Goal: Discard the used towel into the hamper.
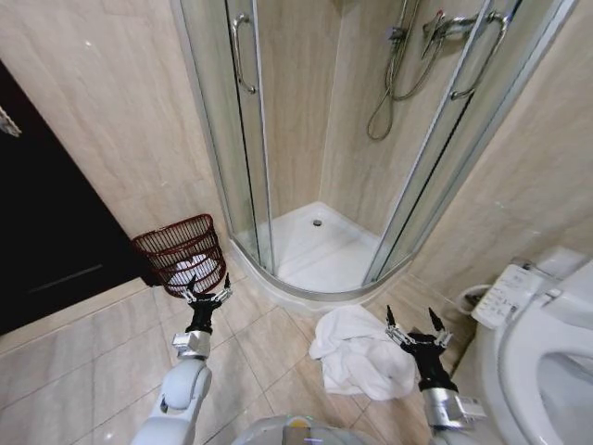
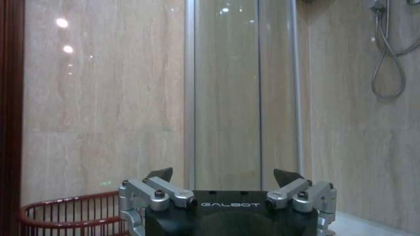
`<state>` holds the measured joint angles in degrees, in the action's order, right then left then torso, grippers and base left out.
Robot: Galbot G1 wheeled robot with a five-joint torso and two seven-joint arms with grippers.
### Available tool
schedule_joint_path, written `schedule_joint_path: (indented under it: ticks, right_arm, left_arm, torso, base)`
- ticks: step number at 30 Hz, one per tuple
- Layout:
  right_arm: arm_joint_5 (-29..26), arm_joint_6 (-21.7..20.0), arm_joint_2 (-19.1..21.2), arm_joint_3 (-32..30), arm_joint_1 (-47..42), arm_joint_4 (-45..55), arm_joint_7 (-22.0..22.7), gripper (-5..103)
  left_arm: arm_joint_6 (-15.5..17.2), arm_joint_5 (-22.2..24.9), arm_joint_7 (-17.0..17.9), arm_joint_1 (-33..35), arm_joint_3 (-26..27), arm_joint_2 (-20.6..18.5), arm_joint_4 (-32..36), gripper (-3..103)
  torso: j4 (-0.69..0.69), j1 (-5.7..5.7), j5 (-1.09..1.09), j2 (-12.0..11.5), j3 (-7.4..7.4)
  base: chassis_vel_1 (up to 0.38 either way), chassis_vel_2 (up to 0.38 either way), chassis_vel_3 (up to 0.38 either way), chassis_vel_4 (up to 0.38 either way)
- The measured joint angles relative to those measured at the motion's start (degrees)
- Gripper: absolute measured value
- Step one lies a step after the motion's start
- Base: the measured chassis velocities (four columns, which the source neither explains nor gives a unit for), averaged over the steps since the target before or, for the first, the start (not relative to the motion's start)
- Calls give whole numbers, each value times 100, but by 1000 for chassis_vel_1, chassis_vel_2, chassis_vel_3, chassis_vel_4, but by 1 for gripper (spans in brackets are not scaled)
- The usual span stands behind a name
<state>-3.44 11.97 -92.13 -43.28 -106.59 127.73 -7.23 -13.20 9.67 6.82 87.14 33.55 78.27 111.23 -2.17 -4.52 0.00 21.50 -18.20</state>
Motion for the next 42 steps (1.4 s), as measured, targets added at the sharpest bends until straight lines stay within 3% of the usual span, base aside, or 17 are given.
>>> schedule_joint_path:
  ticks: [14, 42]
  right_arm:
    - [118, -75, 0, 14, -87, 171, -62, 100]
    - [132, -16, 0, 67, 9, 30, -73, 100]
  left_arm:
    - [208, 1, 63, 15, 29, 3, 45, 100]
    - [210, 5, 185, -10, 48, -9, -60, 100]
  torso:
    - [0, -148, 0, 387, -242]
    - [-1, -380, 0, 995, -611]
  base:
    - [2, -6, -8, 3]
    - [33, -50, -50, 30]
